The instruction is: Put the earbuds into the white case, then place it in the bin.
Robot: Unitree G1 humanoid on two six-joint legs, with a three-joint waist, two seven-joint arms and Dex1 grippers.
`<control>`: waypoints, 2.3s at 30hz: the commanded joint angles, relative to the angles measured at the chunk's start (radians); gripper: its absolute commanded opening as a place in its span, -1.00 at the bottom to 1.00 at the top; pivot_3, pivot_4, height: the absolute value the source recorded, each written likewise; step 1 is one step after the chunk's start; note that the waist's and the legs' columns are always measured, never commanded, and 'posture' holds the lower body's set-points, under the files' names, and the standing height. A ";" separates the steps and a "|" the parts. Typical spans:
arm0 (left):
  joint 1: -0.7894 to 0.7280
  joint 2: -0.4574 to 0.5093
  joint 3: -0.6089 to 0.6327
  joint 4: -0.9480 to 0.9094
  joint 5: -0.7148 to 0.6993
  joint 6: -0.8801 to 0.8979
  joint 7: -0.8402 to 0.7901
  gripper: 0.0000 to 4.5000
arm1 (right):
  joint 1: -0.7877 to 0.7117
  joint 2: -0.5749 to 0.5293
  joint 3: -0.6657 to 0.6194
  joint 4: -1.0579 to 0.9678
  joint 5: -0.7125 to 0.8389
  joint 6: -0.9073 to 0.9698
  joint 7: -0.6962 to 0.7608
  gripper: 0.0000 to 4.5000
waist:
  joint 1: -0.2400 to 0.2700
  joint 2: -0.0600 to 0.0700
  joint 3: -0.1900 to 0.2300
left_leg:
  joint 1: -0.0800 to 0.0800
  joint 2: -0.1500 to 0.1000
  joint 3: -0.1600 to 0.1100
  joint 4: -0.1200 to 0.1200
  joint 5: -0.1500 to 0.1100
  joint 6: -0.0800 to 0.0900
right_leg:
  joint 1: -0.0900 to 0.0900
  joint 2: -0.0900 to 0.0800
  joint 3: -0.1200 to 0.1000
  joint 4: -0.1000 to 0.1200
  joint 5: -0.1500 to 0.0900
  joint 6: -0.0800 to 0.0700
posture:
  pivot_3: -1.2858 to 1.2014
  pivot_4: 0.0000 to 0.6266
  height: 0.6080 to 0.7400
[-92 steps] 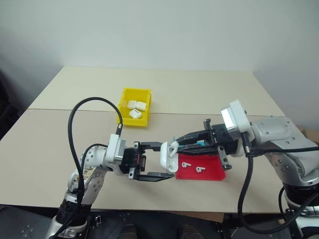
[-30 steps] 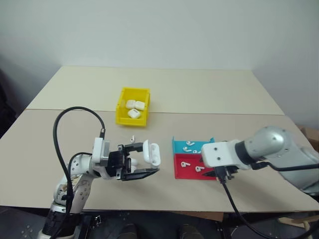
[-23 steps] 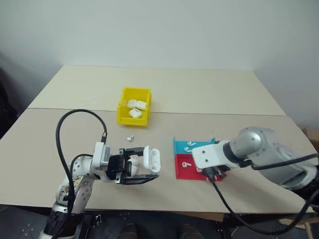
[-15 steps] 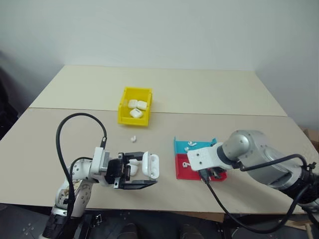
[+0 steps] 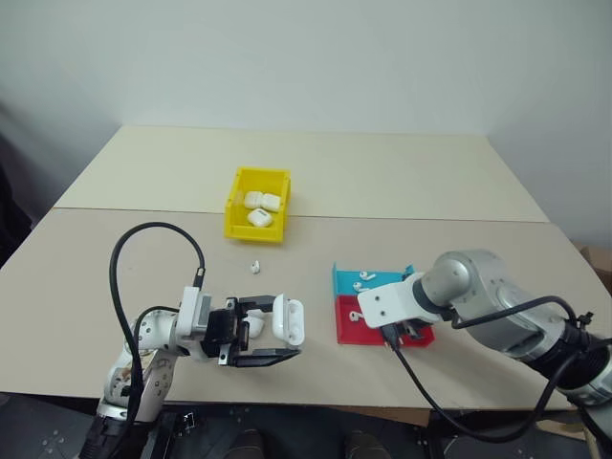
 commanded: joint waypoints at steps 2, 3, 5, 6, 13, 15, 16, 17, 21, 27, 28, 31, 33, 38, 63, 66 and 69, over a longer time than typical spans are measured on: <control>0.003 0.012 0.001 -0.039 0.002 -0.014 0.009 0.23 | 0.007 0.007 -0.024 -0.003 -0.031 -0.029 0.012 -0.01 | 0.000 0.000 0.000 | 0.000 0.000 0.000 0.000 0.000 0.000 | 0.000 0.000 0.000 0.000 0.000 0.000 | 0.03 -0.52 1.00; 0.003 0.013 0.000 -0.040 0.002 -0.014 0.011 0.23 | 0.009 0.007 -0.023 0.000 -0.037 -0.034 0.013 -0.01 | 0.000 0.000 0.000 | 0.000 0.000 0.000 0.000 0.000 0.000 | 0.000 0.000 0.000 0.000 0.000 0.000 | 0.03 -0.52 1.00; 0.003 0.015 0.000 -0.042 0.003 -0.011 0.014 0.23 | 0.014 0.012 -0.027 0.002 -0.044 -0.041 0.017 -0.01 | 0.000 0.000 0.000 | 0.000 0.000 0.000 0.000 0.000 0.000 | 0.000 0.000 0.000 0.000 0.000 0.000 | 0.03 -0.52 1.00; 0.003 0.016 -0.001 -0.041 0.005 -0.012 0.015 0.23 | 0.016 0.014 -0.029 0.002 -0.047 -0.043 0.019 -0.01 | 0.000 0.000 0.000 | 0.000 0.000 0.000 0.000 0.000 0.000 | 0.000 0.000 0.000 0.000 0.000 0.000 | 0.03 -0.52 1.00; 0.002 0.018 -0.005 -0.043 0.012 -0.011 0.023 0.23 | 0.031 0.025 -0.040 0.007 -0.065 -0.063 0.025 -0.01 | 0.000 0.000 0.000 | 0.000 0.000 0.000 0.000 0.000 0.000 | 0.000 0.000 0.000 0.000 0.000 0.000 | 0.03 -0.52 1.00; 0.002 0.018 -0.006 -0.042 0.014 -0.013 0.025 0.23 | 0.034 0.028 -0.041 0.012 -0.070 -0.066 0.023 -0.01 | 0.000 0.000 0.000 | 0.000 0.000 0.000 0.000 0.000 0.000 | 0.000 0.000 0.000 0.000 0.000 0.000 | 0.03 -0.52 1.00; 0.002 0.019 -0.007 -0.042 0.016 -0.012 0.027 0.23 | 0.035 0.027 -0.041 0.015 -0.074 -0.073 0.025 -0.01 | 0.000 0.000 0.000 | 0.000 0.000 0.000 0.000 0.000 0.000 | 0.000 0.000 0.000 0.000 0.000 0.000 | 0.03 -0.52 1.00; 0.001 0.021 -0.007 -0.043 0.019 -0.010 0.029 0.23 | 0.036 0.026 -0.041 0.017 -0.075 -0.080 0.027 -0.01 | 0.000 0.000 0.000 | 0.000 0.000 0.000 0.000 0.000 0.000 | 0.000 0.000 0.000 0.000 0.000 0.000 | 0.03 -0.52 1.00; 0.002 0.022 -0.010 -0.046 0.023 -0.008 0.035 0.23 | 0.045 0.028 -0.050 0.017 -0.077 -0.093 0.023 -0.26 | 0.000 0.000 0.000 | 0.001 0.000 0.000 0.000 0.000 0.000 | 0.001 0.000 0.000 0.000 0.000 0.000 | 0.03 -0.52 1.00; 0.002 0.024 -0.011 -0.048 0.025 -0.004 0.040 0.23 | 0.058 0.033 -0.059 0.024 -0.095 -0.108 0.024 -0.26 | 0.001 0.000 0.000 | 0.001 0.000 0.000 0.000 0.000 0.000 | 0.001 0.000 0.000 0.001 0.000 0.000 | 0.03 -0.52 1.00; 0.001 0.025 -0.011 -0.050 0.026 -0.003 0.041 0.23 | 0.060 0.033 -0.062 0.024 -0.097 -0.109 0.026 -0.26 | 0.001 0.000 0.000 | 0.001 0.000 0.000 0.000 0.000 0.000 | 0.001 0.000 0.000 0.000 0.000 0.000 | 0.03 -0.52 1.00; -0.001 0.025 -0.012 -0.050 0.027 -0.002 0.044 0.23 | 0.063 0.034 -0.065 0.028 -0.107 -0.120 0.029 -0.26 | 0.000 0.000 0.000 | 0.001 0.000 0.000 0.000 0.000 0.000 | 0.001 0.000 0.000 0.000 0.000 0.000 | 0.03 -0.52 1.00; -0.002 0.025 -0.012 -0.049 0.028 -0.003 0.046 0.23 | 0.065 0.036 -0.068 0.029 -0.109 -0.126 0.030 -0.26 | 0.000 0.000 0.000 | 0.001 0.000 0.000 0.000 0.000 0.000 | 0.001 0.000 0.000 0.001 0.000 0.000 | 0.03 -0.52 1.00; -0.004 0.026 -0.013 -0.048 0.028 -0.006 0.048 0.23 | 0.070 0.041 -0.074 0.026 -0.108 -0.137 0.036 -0.26 | 0.001 0.000 0.000 | 0.001 0.000 0.000 0.000 0.000 0.000 | 0.001 0.000 0.000 0.001 0.000 0.000 | 0.03 -0.52 1.00; -0.012 0.033 -0.016 -0.052 0.017 0.001 0.068 0.23 | 0.096 0.050 -0.123 0.017 -0.126 -0.163 0.047 -0.70 | 0.000 0.000 0.000 | 0.002 0.000 0.000 0.000 0.000 0.000 | 0.002 0.000 0.000 0.001 0.000 0.000 | 0.03 -0.52 1.00; -0.025 0.025 -0.017 -0.059 -0.006 0.008 0.065 0.23 | 0.100 0.041 -0.188 -0.026 -0.094 -0.114 0.047 -0.70 | 0.001 0.000 0.000 | 0.002 0.000 0.000 0.000 0.000 0.000 | 0.002 0.000 0.000 0.001 0.000 0.000 | 0.03 -0.52 1.00; -0.043 0.012 -0.015 -0.073 -0.044 0.030 0.066 0.23 | 0.114 0.034 -0.299 -0.106 -0.018 -0.017 0.054 -0.70 | 0.002 0.000 0.000 | 0.001 0.000 0.000 0.000 0.000 0.000 | 0.001 0.000 0.000 0.001 0.000 0.000 | 0.03 -0.52 1.00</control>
